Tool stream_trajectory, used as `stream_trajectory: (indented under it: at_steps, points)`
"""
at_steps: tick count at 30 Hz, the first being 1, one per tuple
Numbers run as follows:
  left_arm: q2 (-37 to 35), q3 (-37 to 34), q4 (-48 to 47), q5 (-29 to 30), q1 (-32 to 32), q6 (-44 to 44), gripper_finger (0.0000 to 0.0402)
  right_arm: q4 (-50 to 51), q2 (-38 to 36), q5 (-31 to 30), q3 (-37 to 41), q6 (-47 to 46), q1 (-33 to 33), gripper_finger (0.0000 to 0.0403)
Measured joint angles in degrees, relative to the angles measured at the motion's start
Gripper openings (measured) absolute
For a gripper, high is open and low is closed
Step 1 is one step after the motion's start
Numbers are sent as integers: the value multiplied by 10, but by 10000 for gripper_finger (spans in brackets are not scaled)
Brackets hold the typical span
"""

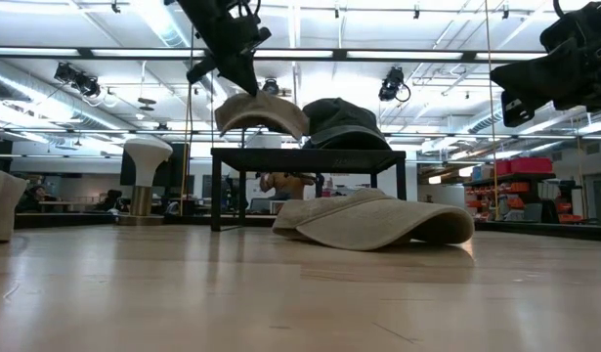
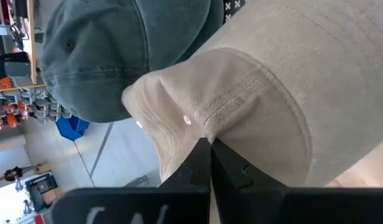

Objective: Pick & Place hat
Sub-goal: Put the middle brown cap on the shelf

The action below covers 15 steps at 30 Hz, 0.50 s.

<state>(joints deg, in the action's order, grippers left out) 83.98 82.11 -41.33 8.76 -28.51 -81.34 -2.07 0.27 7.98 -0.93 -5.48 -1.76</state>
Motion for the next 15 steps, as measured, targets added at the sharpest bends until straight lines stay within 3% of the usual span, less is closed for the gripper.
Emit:
stream_trajectory:
  at_steps: [15]
  points:
    - [27, 0, 26, 15, -6, -25, 2, 0, 0, 0, 0, 0, 0, 25]
